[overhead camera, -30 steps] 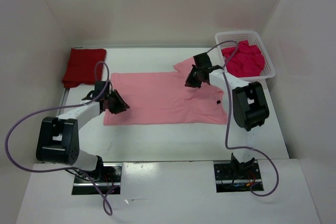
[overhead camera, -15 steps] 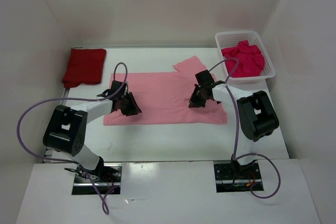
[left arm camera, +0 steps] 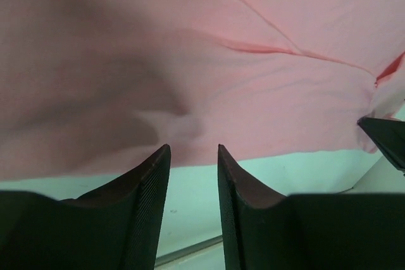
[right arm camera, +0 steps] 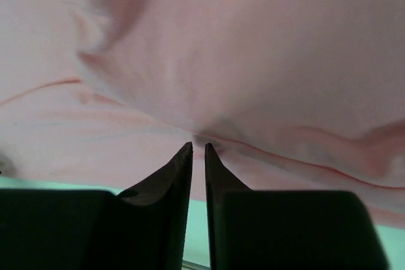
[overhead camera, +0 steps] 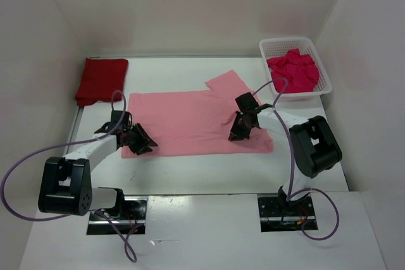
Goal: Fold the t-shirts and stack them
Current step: Fold the flattened tshirt in 1/3 of the way, then grap the side of the flattened tshirt furthest away from the robot with both arms
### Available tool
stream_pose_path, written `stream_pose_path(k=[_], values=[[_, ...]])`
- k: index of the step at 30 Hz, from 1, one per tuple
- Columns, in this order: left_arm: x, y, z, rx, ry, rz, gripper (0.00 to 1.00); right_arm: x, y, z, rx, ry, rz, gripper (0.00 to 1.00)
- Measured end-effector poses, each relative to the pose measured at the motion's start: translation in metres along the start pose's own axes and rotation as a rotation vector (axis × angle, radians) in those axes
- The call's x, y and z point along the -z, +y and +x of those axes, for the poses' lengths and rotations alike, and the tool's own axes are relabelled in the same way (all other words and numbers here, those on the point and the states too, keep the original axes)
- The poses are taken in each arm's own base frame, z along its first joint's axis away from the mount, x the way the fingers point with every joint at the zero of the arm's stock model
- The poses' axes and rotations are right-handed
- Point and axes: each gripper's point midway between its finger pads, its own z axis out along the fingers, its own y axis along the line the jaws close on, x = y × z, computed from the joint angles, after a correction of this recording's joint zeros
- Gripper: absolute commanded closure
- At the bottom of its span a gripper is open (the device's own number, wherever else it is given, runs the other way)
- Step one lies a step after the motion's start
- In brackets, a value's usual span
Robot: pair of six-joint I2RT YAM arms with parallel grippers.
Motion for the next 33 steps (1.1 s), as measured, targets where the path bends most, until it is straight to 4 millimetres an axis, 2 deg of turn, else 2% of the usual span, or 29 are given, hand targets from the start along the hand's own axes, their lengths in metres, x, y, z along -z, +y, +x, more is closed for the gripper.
stream_pose_path(k=[2, 3, 6, 8, 10, 12, 15, 17, 20, 22, 23, 25, 26, 28, 30, 33], values=[[0.005, -0.008, -0.008, -0.009, -0.014, -0.002, 0.56, 0.006, 0.007, -0.007, 0.013, -0.008, -0.003, 0.80], [0.007, -0.014, -0.015, -0.018, -0.028, 0.003, 0.56, 0.010, 0.015, -0.015, 0.021, -0.026, -0.015, 0.84], [0.016, -0.044, -0.049, -0.062, -0.108, 0.050, 0.56, 0.020, 0.050, -0.049, 0.053, -0.099, -0.070, 0.89], [0.018, -0.060, -0.069, -0.077, -0.153, 0.078, 0.56, 0.018, 0.069, -0.071, 0.069, -0.140, -0.093, 0.92], [0.017, -0.072, -0.090, -0.080, -0.188, 0.098, 0.56, 0.006, 0.078, -0.084, 0.077, -0.152, -0.087, 0.94], [0.013, -0.074, -0.107, -0.066, -0.208, 0.097, 0.56, -0.014, 0.077, -0.090, 0.084, -0.142, -0.061, 0.96], [0.005, -0.068, -0.127, -0.031, -0.224, 0.075, 0.55, -0.042, 0.066, -0.085, 0.081, -0.092, -0.017, 0.93], [0.002, -0.064, -0.142, -0.010, -0.241, 0.060, 0.55, -0.039, 0.070, -0.091, 0.104, -0.111, -0.025, 0.85], [0.004, -0.070, -0.165, -0.002, -0.283, 0.063, 0.55, -0.033, 0.073, -0.093, 0.133, -0.119, -0.034, 0.69], [0.009, -0.077, -0.177, -0.011, -0.318, 0.079, 0.55, -0.024, 0.076, -0.095, 0.146, -0.130, -0.045, 0.68], [0.011, -0.081, -0.182, -0.015, -0.331, 0.085, 0.55, -0.016, 0.077, -0.097, 0.150, -0.141, -0.057, 0.70], [0.015, -0.087, -0.189, -0.025, -0.356, 0.100, 0.54, 0.003, 0.080, -0.098, 0.155, -0.167, -0.084, 0.81], [0.016, -0.089, -0.191, -0.028, -0.363, 0.105, 0.54, 0.014, 0.079, -0.099, 0.156, -0.184, -0.096, 0.90], [0.016, -0.091, -0.194, -0.030, -0.371, 0.107, 0.54, 0.034, 0.071, -0.100, 0.146, -0.215, -0.106, 0.96], [0.013, -0.089, -0.196, -0.026, -0.369, 0.101, 0.54, 0.041, 0.057, -0.099, 0.124, -0.228, -0.092, 0.99], [0.004, -0.085, -0.202, -0.013, -0.361, 0.088, 0.53, 0.030, 0.035, -0.094, 0.094, -0.199, -0.043, 1.00]])
